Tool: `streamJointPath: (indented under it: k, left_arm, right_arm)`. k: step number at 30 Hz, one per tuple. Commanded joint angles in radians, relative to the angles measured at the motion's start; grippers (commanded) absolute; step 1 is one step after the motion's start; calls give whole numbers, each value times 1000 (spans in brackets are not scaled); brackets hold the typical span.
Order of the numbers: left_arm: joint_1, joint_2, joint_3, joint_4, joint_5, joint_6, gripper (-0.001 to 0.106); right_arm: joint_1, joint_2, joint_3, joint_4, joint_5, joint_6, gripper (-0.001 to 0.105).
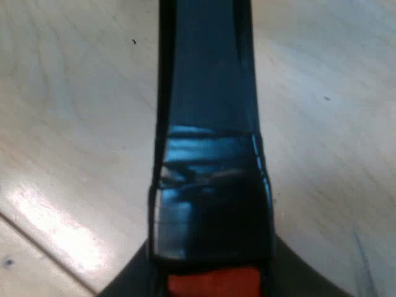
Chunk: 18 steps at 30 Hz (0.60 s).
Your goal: Grind coffee beans and then tamp
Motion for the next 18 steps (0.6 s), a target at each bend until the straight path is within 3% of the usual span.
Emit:
streamJointPath:
  k: [1, 6, 18]
  left_arm:
    - [-1, -5, -8, -3, -10, -2, 67]
    - [-1, -5, -8, 25, -10, -2, 67]
    - [-1, -5, -8, 85, -10, -2, 67]
  right_arm:
    - [-43, -13, 6, -42, -12, -67, 0]
    - [-89, -13, 46, -126, -83, -173, 0]
    - [-207, -9, 173, -300, -102, -182, 0]
